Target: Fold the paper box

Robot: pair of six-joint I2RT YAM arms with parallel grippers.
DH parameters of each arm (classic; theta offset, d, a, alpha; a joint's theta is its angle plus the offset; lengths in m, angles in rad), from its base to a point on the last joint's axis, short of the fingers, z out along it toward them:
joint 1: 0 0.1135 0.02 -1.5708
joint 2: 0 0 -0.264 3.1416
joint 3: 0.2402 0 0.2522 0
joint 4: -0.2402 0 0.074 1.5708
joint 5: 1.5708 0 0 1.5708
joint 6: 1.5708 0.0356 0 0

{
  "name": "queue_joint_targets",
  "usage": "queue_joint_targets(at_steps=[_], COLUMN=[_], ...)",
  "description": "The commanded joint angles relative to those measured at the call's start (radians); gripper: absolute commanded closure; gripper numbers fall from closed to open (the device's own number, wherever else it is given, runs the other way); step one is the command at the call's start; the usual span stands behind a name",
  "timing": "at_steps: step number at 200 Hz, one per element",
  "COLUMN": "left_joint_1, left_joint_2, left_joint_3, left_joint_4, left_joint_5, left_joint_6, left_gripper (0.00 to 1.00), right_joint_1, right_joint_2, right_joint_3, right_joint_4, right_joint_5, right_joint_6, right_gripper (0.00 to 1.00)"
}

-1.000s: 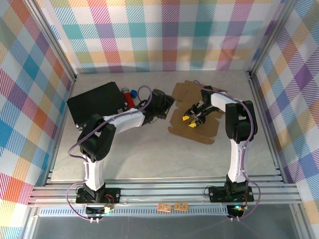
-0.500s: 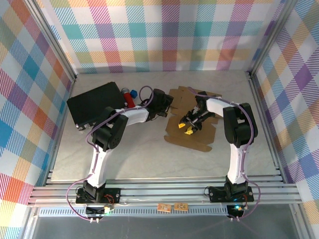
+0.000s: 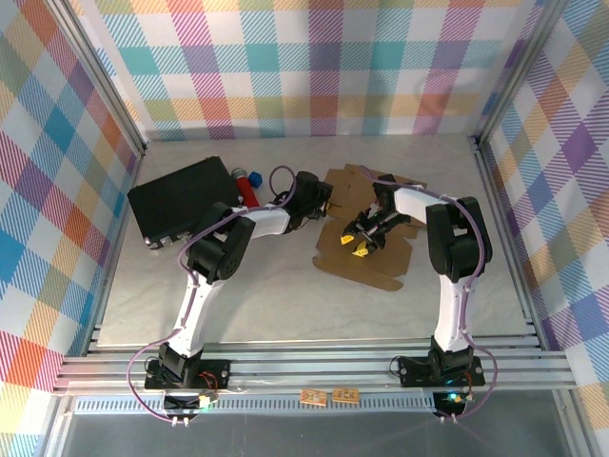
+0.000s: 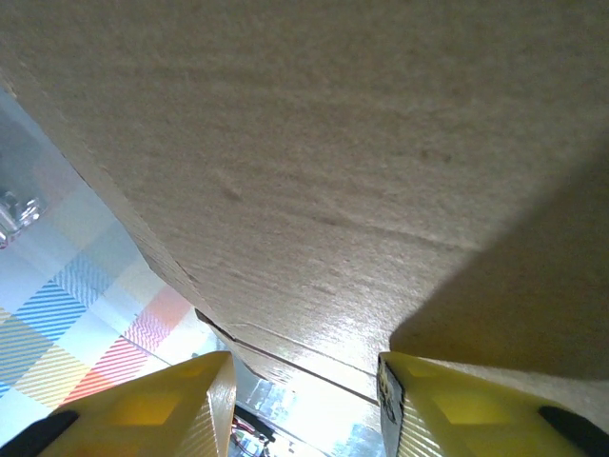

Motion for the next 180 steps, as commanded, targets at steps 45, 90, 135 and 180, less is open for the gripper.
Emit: queue_joint_targets(at_steps=[45, 90, 135, 180], left_joint_1=[0.008, 0.048, 0.076, 0.081], left_joint_2=[-0.025, -0.136, -0.274, -0.387], left_joint_3=[-0.006, -0.007, 0.021, 0.081], left_joint_4=[0.077, 0.080, -0.002, -0.141], left_joint_5=[-0.036, 0.037, 0.118, 0.156], left_joint_6=[0.053, 0.211, 0.288, 0.424], left_gripper=[1.00, 1.00, 1.00, 1.00], right_joint_1=[0.004, -0.033, -0.154, -0.266], right_joint_2=[-0.026, -0.212, -0.370, -0.406], right_joint_3=[0.054, 0.170, 0.199, 0.174], right_joint_4=[-0.038, -0.036, 0.016, 0.054], right_joint_5=[0.005, 0.146, 0.290, 0.234], right_joint_6=[0.002, 0.046, 0.073, 0.112], right_gripper=[0.55, 0.42, 0.36, 0.35])
